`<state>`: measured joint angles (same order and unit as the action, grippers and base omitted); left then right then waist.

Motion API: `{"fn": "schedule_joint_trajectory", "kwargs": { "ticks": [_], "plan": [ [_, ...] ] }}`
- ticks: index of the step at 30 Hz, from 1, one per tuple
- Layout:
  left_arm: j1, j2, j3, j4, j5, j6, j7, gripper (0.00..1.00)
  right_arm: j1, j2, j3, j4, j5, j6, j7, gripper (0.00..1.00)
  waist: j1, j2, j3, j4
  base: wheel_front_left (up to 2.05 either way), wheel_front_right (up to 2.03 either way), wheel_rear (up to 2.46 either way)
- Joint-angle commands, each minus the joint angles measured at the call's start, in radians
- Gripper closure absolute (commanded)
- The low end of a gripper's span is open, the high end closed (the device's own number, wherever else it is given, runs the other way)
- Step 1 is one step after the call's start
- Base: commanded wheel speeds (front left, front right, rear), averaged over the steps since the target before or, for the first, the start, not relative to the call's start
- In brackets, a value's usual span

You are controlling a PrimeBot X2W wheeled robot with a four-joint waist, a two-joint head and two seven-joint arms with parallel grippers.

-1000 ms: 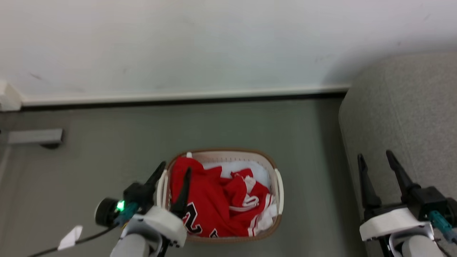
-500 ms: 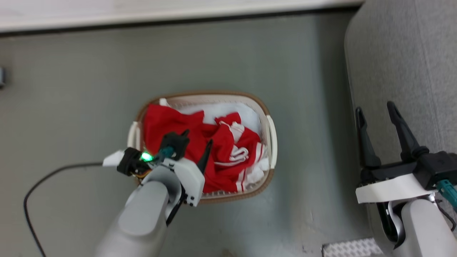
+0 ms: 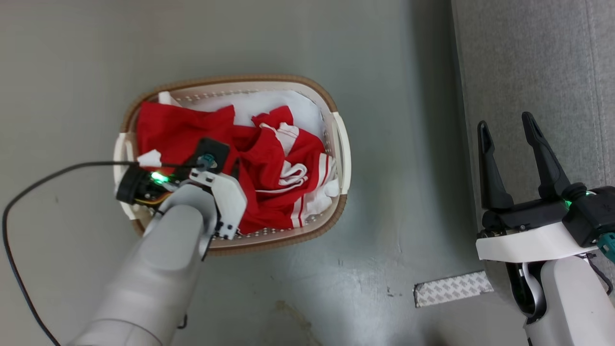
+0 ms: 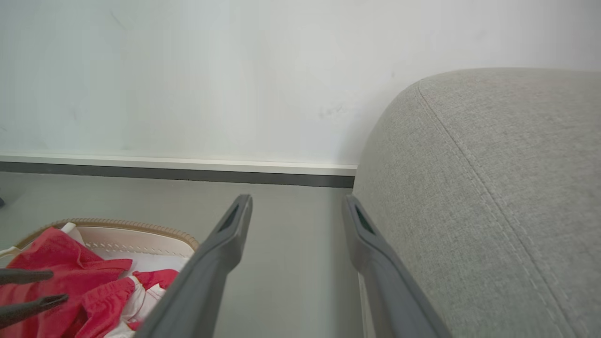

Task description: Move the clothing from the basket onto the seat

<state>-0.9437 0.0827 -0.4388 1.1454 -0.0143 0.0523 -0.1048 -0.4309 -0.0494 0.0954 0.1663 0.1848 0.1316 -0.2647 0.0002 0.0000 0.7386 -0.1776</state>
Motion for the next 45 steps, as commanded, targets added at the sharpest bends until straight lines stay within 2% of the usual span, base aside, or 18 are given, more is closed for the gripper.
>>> {"fn": "schedule_joint_trajectory", "kwargs": {
  "ticks": [1, 7, 8, 10, 19, 29, 38, 45],
  "plan": [
    [-0.019, 0.018, -0.004, 0.015, 0.012, 0.011, 0.007, 0.00, -0.012, -0.002, 0.003, -0.006, 0.006, -0.002, 0.001, 0.00, -0.0002, 0.0000, 0.018, -0.010, 0.00, 0.00, 0.00],
    [-0.060, 0.023, -0.013, 0.070, 0.013, 0.028, 0.018, 0.00, -0.014, -0.002, 0.014, -0.027, 0.016, -0.002, 0.001, 0.00, -0.0002, 0.0000, 0.054, -0.019, 0.00, 0.00, 0.00],
    [-0.061, 0.024, -0.015, 0.076, 0.012, 0.029, 0.015, 0.20, -0.015, -0.002, 0.016, -0.028, 0.018, -0.002, 0.001, 0.00, -0.0002, 0.0000, 0.058, -0.020, 0.00, 0.00, 0.00],
    [-0.064, 0.022, -0.018, 0.085, 0.006, 0.021, 0.005, 1.00, -0.017, -0.002, 0.020, -0.031, 0.020, -0.002, 0.001, 0.00, -0.0002, 0.0000, 0.066, -0.024, 0.00, 0.00, 0.00],
    [-0.076, 0.002, -0.019, 0.097, -0.028, 0.026, -0.069, 1.00, -0.020, -0.002, 0.014, -0.011, 0.026, -0.002, 0.001, 0.00, -0.0002, 0.0000, 0.050, -0.011, 0.00, 0.00, 0.00],
    [0.025, -0.014, 0.038, 0.025, -0.118, 0.022, -0.157, 1.00, 0.016, -0.002, 0.002, 0.042, 0.020, -0.002, 0.001, 0.00, -0.0002, 0.0000, -0.121, 0.054, 0.00, 0.00, 0.00],
    [0.218, 0.007, 0.063, -0.264, -0.156, 0.025, -0.159, 1.00, 0.105, -0.002, -0.027, 0.108, 0.006, -0.002, 0.001, 0.00, -0.0002, 0.0000, -0.344, 0.114, 0.00, 0.00, 0.00],
    [0.360, 0.030, 0.064, -0.485, -0.169, 0.039, -0.155, 1.00, 0.166, -0.002, -0.025, 0.140, 0.004, -0.002, 0.001, 0.00, -0.0002, 0.0000, -0.490, 0.129, 0.00, 0.00, 0.00]
  ]
}}
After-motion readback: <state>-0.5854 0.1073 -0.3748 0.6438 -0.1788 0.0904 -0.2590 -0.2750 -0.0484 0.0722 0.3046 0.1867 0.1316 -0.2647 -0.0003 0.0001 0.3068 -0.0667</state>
